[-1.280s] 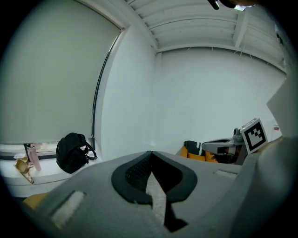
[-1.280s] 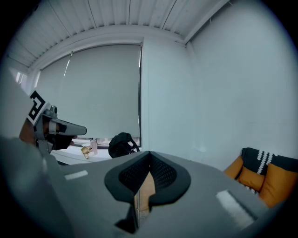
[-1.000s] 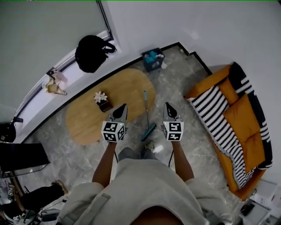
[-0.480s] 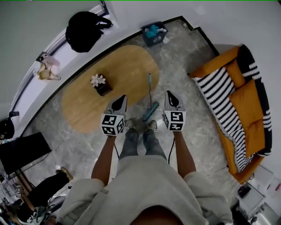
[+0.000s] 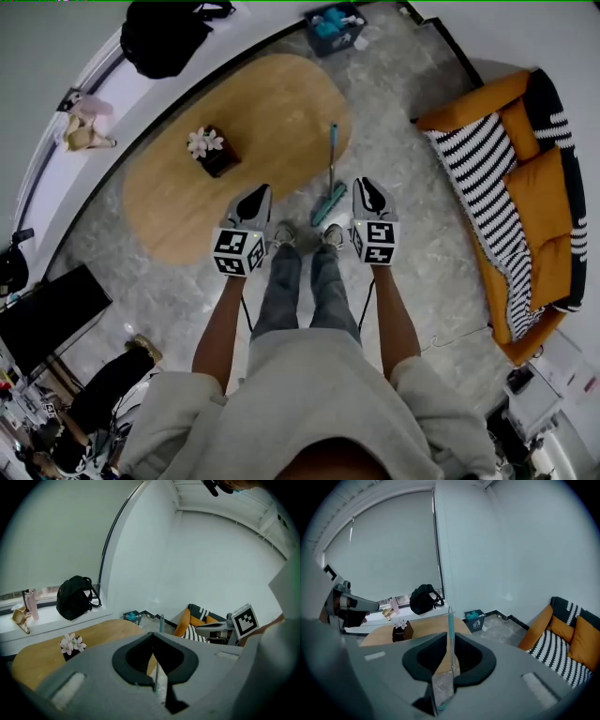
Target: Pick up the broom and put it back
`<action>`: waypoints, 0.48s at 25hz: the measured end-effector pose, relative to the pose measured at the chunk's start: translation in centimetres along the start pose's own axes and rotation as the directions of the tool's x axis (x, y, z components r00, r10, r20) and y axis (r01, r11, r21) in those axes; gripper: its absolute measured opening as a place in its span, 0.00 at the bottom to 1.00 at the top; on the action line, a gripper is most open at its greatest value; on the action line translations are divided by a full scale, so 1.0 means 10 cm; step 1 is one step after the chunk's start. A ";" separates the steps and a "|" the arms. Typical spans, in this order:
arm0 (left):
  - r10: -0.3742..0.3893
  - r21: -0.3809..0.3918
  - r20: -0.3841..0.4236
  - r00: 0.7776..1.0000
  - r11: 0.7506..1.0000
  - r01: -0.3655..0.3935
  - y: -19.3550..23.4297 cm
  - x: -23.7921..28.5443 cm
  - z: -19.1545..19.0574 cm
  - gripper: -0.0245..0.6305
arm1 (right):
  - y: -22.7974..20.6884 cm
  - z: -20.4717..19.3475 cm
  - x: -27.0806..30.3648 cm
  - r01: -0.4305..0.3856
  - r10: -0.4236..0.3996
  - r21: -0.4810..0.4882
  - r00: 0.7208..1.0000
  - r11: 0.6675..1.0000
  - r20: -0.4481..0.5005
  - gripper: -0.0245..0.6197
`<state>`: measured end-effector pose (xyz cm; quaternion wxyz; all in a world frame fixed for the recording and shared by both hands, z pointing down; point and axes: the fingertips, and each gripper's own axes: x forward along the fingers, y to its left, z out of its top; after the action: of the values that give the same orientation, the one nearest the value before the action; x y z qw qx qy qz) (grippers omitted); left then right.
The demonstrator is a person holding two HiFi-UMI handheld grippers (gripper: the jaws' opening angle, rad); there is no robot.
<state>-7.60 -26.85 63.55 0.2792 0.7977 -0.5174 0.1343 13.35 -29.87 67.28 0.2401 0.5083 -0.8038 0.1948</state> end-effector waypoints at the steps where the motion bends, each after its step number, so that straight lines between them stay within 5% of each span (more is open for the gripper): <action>1: -0.001 -0.003 -0.008 1.000 1.000 0.001 0.02 0.01 -0.05 0.04 | 0.01 -0.06 0.04 -0.005 0.005 0.004 1.000 1.000 -0.010 0.13; 8: 0.001 -0.033 -0.047 0.999 0.999 -0.003 0.16 0.10 -0.33 0.04 | 0.09 -0.30 0.47 -0.053 0.054 0.026 0.997 0.998 -0.055 0.36; 12: 0.003 -0.045 -0.059 0.998 0.999 -0.006 0.20 0.14 -0.42 0.04 | 0.07 -0.43 0.74 -0.059 0.061 0.022 0.994 0.998 -0.092 0.39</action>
<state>-8.52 -26.08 68.26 0.3119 0.7858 -0.5136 0.1467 10.85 -32.51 75.05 0.2663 0.4764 -0.8048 0.2332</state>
